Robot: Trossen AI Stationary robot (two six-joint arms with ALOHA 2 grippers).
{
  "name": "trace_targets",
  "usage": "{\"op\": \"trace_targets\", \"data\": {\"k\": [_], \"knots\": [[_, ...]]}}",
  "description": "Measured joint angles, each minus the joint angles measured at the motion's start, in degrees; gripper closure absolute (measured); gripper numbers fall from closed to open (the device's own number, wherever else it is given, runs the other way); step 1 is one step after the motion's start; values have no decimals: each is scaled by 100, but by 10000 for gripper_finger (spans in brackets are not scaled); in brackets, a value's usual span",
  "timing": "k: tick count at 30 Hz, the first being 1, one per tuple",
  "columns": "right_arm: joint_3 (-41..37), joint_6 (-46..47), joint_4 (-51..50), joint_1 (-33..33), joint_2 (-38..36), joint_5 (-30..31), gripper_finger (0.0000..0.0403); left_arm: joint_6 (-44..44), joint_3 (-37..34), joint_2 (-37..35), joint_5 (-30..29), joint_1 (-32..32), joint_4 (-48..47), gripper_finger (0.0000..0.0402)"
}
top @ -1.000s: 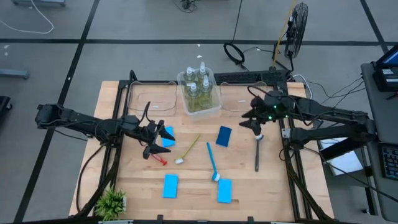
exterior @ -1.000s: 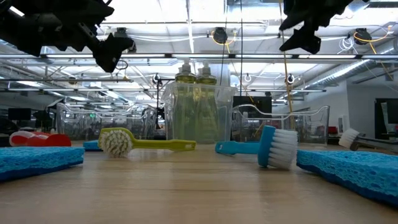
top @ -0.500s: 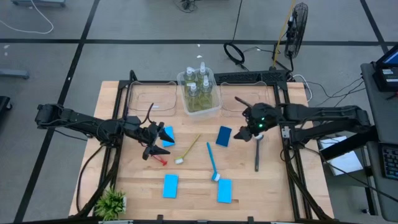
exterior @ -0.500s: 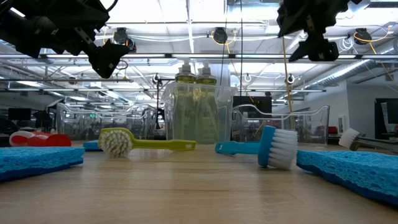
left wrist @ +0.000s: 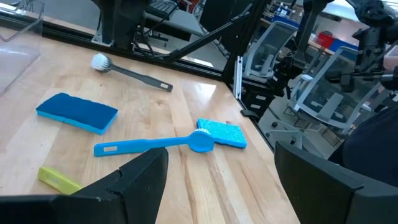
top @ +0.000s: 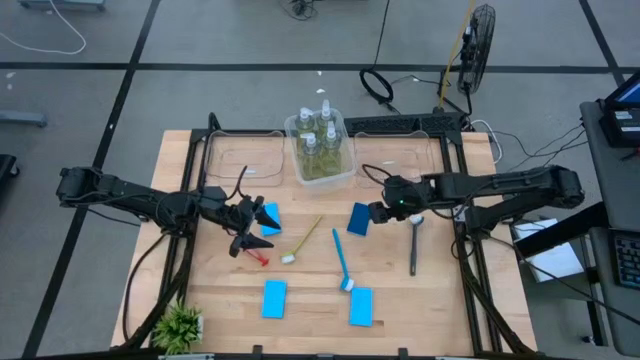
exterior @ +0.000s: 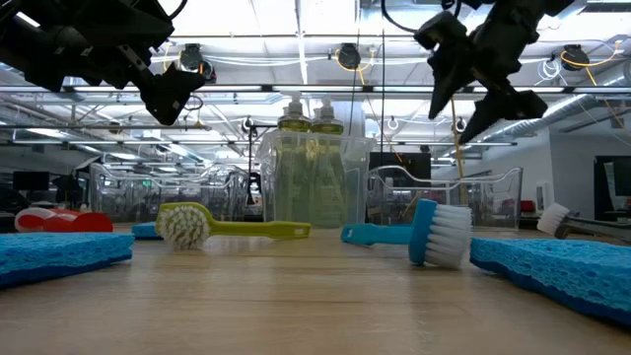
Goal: Pick & Place Kitchen Sink Supplies
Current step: Put the blue sponge into the left transparent bin
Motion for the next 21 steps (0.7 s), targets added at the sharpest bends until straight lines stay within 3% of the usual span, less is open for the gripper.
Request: {"op": "trace_targets", "data": {"k": [14, 21], "knots": [[-13, 570, -98, 332, 589, 911, 165, 170, 0, 0, -2, 7, -1, 105], [-834, 976, 1210, 347, 681, 897, 165, 257, 0, 0, -3, 8, 0, 105]]}}
